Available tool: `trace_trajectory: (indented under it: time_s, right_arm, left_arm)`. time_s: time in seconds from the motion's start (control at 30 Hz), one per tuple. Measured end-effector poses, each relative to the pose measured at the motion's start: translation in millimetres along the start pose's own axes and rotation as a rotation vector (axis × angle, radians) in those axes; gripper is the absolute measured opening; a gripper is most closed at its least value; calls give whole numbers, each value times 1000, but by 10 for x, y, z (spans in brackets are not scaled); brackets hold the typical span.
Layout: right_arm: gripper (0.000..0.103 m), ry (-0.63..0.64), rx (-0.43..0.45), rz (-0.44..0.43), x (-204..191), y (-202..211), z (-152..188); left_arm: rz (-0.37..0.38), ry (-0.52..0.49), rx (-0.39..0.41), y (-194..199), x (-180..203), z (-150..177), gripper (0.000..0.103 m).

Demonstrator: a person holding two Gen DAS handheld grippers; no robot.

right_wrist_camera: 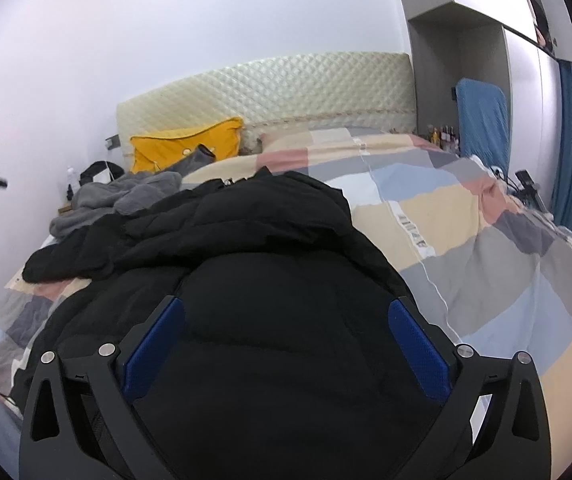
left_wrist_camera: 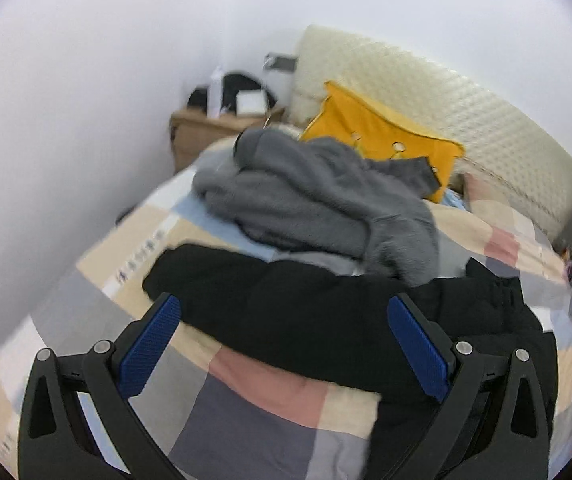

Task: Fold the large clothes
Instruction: 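Grasp the other black sleeve cuff with the left gripper and lift it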

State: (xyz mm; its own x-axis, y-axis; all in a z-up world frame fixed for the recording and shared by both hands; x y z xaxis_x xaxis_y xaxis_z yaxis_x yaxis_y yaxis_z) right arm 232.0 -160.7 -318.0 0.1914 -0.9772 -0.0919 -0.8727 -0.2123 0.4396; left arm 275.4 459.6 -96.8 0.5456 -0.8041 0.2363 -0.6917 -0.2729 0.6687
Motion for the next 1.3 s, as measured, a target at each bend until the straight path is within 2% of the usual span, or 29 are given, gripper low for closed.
trace_trajectory:
  time_s: [0.13,0.27,0.37,0.43,0.5,0.53,0.6,0.7,0.8,0.83,0.87,0.9,1.0,1.03,1.07,1.13,1.17,1.3]
  right_arm:
    - [103,-6,-38,8,-76,-61,14]
    - [103,-5,-75,25,-188,-197,14]
    - [103,1,-85,39,-294,-302,-29]
    - [103,14,-89,38,-379,-359,-48]
    - [103,29,-94,39,-470,-420,-59]
    - [103,37,-98,42,-512,-455,-56]
    - [103,39,-103,43,-563,-512,-49]
    - [103,37,-104,52,-591,-588,-79]
    - [103,31,-105,66,-595,-632,-101]
    - [103,29,-109,72,-593,-651,-100]
    - [103,26,-112,74,-588,-662,-99]
    - [103,23,-116,73,-580,-673,-94]
    - [103,9,-134,70,-549,-684,-66]
    - [103,-3,-140,65,-531,-679,-56]
    - [103,-11,-146,59,-520,-676,-48]
    - [103,-16,-158,32,-534,-677,-36]
    - [103,-13,-158,29,-537,-672,-34]
    - [103,24,-142,27,-571,-608,-54]
  left_arm:
    - [44,165,-101,-560,-540,254,103]
    - [53,333,-190,-1162,-1111,573,102]
    - [45,409,-217,-1519,-1450,708,102]
    - [68,459,-223,-1772,-1628,744,102]
    - [116,494,-229,-1973,-1687,747,99]
    - [152,510,-235,-2089,-1693,737,93]
    - [185,535,-232,-2259,-1703,711,91]
    - [200,565,-203,-2465,-1678,643,91]
    - [185,548,-168,-2570,-1617,536,91]
    - [169,540,-166,-2597,-1603,512,86]
    - [158,535,-163,-2608,-1621,500,74]
    - [159,541,-163,-2618,-1624,489,69]
    - [177,610,-153,-2600,-1740,474,47]
    - [186,628,-154,-2580,-1738,465,36]
    - [190,630,-152,-2550,-1727,454,27]
    - [170,592,-150,-2442,-1672,397,15]
    - [162,578,-146,-2394,-1648,363,10]
    - [121,561,-134,-2120,-1542,201,5]
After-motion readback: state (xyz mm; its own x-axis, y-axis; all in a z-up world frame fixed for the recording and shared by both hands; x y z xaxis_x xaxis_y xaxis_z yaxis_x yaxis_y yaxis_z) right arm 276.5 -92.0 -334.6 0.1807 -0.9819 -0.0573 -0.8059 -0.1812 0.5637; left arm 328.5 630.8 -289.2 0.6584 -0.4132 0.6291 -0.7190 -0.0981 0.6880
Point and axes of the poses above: each gripper's, at about its wrist camera, not at the fingertips, and y roughly against the way its jaws point, x to its right, z to its underside, the point moved 9 cm from there along -y, roughly the way its jaws point, and after that the axes turned 4 degrees about y, right-handed, at the moved point
